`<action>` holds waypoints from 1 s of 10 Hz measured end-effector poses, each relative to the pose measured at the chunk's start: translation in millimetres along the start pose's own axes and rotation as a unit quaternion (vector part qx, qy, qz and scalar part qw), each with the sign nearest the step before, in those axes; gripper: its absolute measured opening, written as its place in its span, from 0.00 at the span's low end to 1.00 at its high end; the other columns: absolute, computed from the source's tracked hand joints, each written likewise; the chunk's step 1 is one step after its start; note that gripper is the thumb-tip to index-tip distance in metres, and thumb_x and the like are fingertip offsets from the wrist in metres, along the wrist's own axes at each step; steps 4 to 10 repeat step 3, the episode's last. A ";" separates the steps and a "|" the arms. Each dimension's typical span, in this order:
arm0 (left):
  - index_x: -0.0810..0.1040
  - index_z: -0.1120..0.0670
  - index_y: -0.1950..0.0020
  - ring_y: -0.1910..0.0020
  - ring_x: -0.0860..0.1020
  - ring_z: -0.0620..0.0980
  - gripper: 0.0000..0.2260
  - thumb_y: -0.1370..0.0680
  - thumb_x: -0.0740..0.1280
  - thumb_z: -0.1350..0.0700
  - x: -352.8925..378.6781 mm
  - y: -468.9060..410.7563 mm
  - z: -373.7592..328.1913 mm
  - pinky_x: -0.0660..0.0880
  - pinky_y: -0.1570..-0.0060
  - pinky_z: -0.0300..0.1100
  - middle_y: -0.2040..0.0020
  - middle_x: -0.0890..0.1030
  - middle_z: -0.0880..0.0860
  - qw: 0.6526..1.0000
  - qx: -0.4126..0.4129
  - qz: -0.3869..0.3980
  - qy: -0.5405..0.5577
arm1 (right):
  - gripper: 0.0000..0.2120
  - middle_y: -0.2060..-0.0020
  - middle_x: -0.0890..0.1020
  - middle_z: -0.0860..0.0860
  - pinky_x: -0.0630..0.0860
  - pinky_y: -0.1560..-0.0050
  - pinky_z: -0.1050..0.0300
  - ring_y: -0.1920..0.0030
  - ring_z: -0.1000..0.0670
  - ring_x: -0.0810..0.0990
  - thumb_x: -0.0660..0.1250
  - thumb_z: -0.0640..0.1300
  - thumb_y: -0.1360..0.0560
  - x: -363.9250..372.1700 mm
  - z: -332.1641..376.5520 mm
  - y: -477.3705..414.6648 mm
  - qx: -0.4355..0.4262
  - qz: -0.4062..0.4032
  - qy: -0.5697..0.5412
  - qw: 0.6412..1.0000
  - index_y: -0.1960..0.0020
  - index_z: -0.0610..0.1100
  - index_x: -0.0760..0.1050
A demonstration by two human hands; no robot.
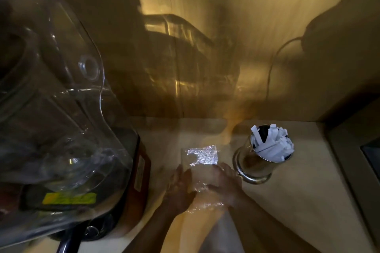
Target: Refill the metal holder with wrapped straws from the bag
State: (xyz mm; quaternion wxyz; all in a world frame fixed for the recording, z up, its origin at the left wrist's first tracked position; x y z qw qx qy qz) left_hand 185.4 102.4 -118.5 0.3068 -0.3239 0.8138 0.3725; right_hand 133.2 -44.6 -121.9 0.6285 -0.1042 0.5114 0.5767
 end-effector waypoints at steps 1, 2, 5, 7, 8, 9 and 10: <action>0.56 0.47 0.27 0.24 0.53 0.50 0.30 0.26 0.64 0.45 0.5 -4.0 5.5 0.54 0.27 0.43 0.23 0.54 0.52 0.997 0.009 -0.023 -0.072 | 0.31 0.26 0.54 0.47 0.52 0.31 0.49 0.28 0.45 0.54 0.64 0.61 0.30 -1.4 0.6 1.9 0.000 -0.014 0.022 1.000 0.30 0.55 0.59; 0.60 0.46 0.28 0.25 0.56 0.50 0.28 0.26 0.64 0.44 -6.6 -4.3 6.9 0.54 0.27 0.44 0.24 0.58 0.51 0.995 -0.001 -0.049 -0.081 | 0.30 0.24 0.49 0.46 0.49 0.29 0.50 0.26 0.46 0.50 0.61 0.59 0.27 -9.9 5.5 5.4 -0.012 -0.025 0.058 0.998 0.29 0.54 0.57; 0.61 0.48 0.29 0.27 0.60 0.51 0.27 0.26 0.62 0.43 -25.5 -9.8 -2.9 0.56 0.27 0.46 0.25 0.62 0.52 0.991 0.009 -0.089 -0.098 | 0.29 0.24 0.47 0.47 0.50 0.29 0.50 0.25 0.47 0.49 0.60 0.57 0.26 -28.7 16.3 3.7 -0.038 -0.074 0.078 0.993 0.28 0.49 0.57; 0.61 0.48 0.29 0.27 0.60 0.51 0.27 0.26 0.62 0.43 -25.5 -9.8 -2.9 0.56 0.27 0.46 0.25 0.62 0.52 0.991 0.009 -0.089 -0.098 | 0.29 0.24 0.47 0.47 0.50 0.29 0.50 0.25 0.47 0.49 0.60 0.57 0.26 -28.7 16.3 3.7 -0.038 -0.074 0.078 0.993 0.28 0.49 0.57; 0.61 0.48 0.29 0.27 0.60 0.51 0.27 0.26 0.62 0.43 -25.5 -9.8 -2.9 0.56 0.27 0.46 0.25 0.62 0.52 0.991 0.009 -0.089 -0.098 | 0.29 0.24 0.47 0.47 0.50 0.29 0.50 0.25 0.47 0.49 0.60 0.57 0.26 -28.7 16.3 3.7 -0.038 -0.074 0.078 0.993 0.28 0.49 0.57; 0.61 0.48 0.29 0.27 0.60 0.51 0.27 0.26 0.62 0.43 -25.5 -9.8 -2.9 0.56 0.27 0.46 0.25 0.62 0.52 0.991 0.009 -0.089 -0.098 | 0.29 0.24 0.47 0.47 0.50 0.29 0.50 0.25 0.47 0.49 0.60 0.57 0.26 -28.7 16.3 3.7 -0.038 -0.074 0.078 0.993 0.28 0.49 0.57; 0.61 0.48 0.29 0.27 0.60 0.51 0.27 0.26 0.62 0.43 -25.5 -9.8 -2.9 0.56 0.27 0.46 0.25 0.62 0.52 0.991 0.009 -0.089 -0.098 | 0.29 0.24 0.47 0.47 0.50 0.29 0.50 0.25 0.47 0.49 0.60 0.57 0.26 -28.7 16.3 3.7 -0.038 -0.074 0.078 0.993 0.28 0.49 0.57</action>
Point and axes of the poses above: each hand's wrist, its own y-axis away from the middle knuckle, its own x-axis out of the palm, z = x × y, the point moved 6 cm from there along -y, towards the middle knuckle
